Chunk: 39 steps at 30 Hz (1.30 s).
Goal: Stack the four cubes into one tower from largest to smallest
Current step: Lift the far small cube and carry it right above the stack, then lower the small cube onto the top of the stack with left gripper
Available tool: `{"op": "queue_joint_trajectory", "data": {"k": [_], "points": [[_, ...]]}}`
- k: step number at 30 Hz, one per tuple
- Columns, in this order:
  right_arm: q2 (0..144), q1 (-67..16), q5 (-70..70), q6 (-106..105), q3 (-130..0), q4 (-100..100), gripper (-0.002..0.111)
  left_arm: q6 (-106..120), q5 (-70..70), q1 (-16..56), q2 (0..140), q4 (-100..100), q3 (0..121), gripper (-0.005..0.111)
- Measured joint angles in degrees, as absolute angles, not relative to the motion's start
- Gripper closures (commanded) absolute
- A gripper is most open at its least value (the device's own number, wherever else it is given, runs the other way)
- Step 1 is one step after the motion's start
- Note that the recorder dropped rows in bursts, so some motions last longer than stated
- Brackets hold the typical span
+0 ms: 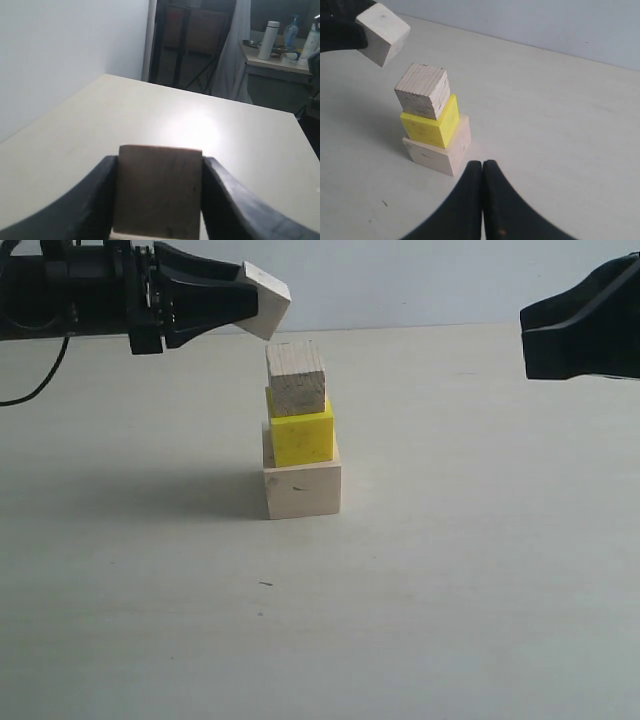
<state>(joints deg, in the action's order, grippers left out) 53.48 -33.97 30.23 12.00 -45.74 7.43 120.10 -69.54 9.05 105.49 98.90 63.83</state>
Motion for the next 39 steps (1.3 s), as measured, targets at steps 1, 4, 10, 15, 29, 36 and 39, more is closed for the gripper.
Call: {"op": "queue_joint_trajectory", "data": {"k": [1,4,10,15,29,36,39], "points": [[53.48,-33.97,30.23,12.0,-45.74,7.43,0.108,120.1,-69.54,9.05,106.23,98.9,63.83,0.107],[53.48,-33.97,30.23,12.0,-45.74,7.43,0.108,120.1,-69.54,9.2,107.59,98.9,63.83,0.107],[53.48,-33.97,30.23,12.0,-45.74,7.43,0.108,120.1,-69.43,11.37,107.95,98.9,65.32,0.107],[53.48,-33.97,30.23,12.0,-45.74,7.43,0.108,120.1,-69.53,12.94,107.95,98.9,67.23,0.107],[53.48,-33.97,30.23,12.11,-45.74,7.43,0.108,120.1,-69.53,12.97,110.15,98.9,68.38,0.107],[53.48,-33.97,30.23,12.11,-45.74,7.43,0.108,120.1,-69.53,12.97,112.47,98.9,68.38,0.107],[53.48,-33.97,30.23,12.11,-45.74,7.43,0.108,120.1,-69.53,12.97,112.82,99.13,68.51,0.107]]}}
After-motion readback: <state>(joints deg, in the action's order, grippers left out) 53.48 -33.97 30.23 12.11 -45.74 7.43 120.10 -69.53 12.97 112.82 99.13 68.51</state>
